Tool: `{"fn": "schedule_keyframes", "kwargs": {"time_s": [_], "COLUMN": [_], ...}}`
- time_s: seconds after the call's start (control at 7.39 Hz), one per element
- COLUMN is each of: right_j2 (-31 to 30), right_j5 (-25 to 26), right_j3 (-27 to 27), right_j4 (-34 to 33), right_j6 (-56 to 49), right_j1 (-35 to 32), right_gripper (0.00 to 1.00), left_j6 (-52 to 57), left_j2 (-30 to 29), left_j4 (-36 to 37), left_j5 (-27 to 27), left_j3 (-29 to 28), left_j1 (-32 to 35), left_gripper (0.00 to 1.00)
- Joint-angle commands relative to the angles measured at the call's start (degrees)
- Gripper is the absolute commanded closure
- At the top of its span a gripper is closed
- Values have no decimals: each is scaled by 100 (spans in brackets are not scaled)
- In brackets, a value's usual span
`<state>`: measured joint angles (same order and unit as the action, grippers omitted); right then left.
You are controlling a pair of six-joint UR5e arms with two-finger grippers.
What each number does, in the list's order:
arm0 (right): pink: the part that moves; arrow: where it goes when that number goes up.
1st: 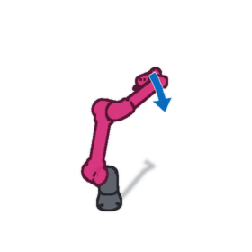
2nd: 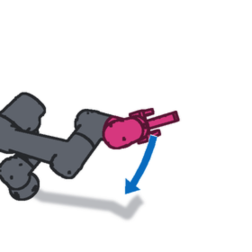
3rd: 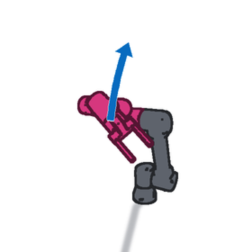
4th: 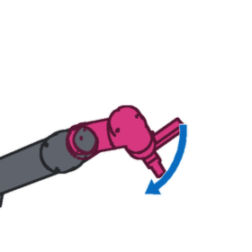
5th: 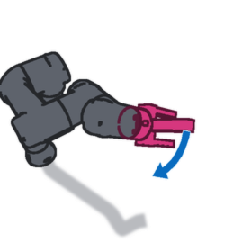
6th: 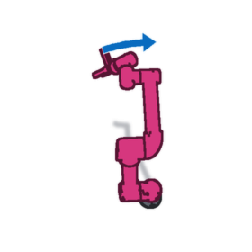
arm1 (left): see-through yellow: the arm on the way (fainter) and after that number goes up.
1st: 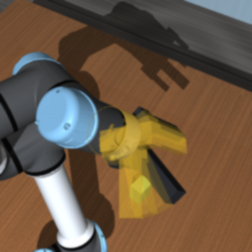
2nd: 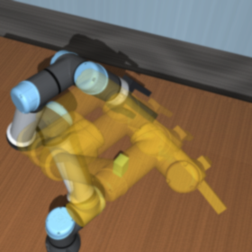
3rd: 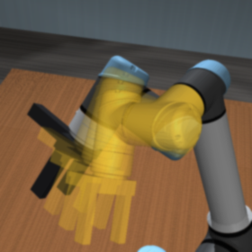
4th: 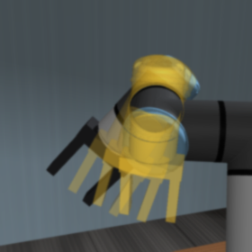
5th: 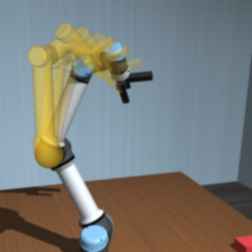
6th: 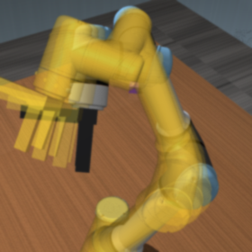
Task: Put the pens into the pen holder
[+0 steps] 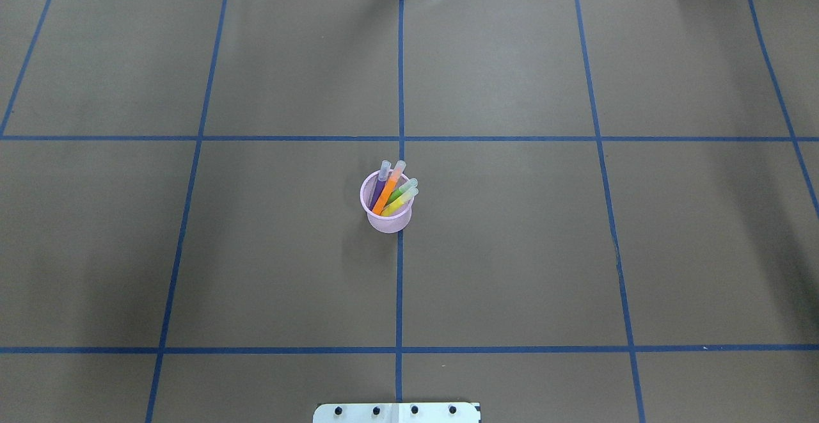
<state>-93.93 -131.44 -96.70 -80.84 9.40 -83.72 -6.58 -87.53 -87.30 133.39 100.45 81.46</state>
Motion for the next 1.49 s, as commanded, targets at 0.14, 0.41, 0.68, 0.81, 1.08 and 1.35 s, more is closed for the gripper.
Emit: {"fn": "schedule_keyframes", "kwargs": {"time_s": [0.14,0.41,0.68,0.81,1.08,1.35], "right_j2": [-20,-29,-29,-20,-12,-3], "right_j5": [-13,-127,-127,-119,-110,-110], "right_j3": [19,-7,-25,-16,-16,-25], "right_j4": [7,16,51,51,51,51], "right_j6": [-44,-44,-44,-53,-53,-53], "right_j1": [13,13,13,13,13,13], "right_gripper": [1,1,1,1,1,1], "left_j6": [-1,8,17,17,17,8], "left_j2": [8,-27,-10,-1,-27,-36], "left_j4": [37,20,11,3,-6,-6], "left_j5": [483,451,451,451,451,451], "left_j3": [167,133,133,133,133,150], "left_j1": [2,2,2,2,2,2], "left_gripper": [1,1,1,1,1,1]}}
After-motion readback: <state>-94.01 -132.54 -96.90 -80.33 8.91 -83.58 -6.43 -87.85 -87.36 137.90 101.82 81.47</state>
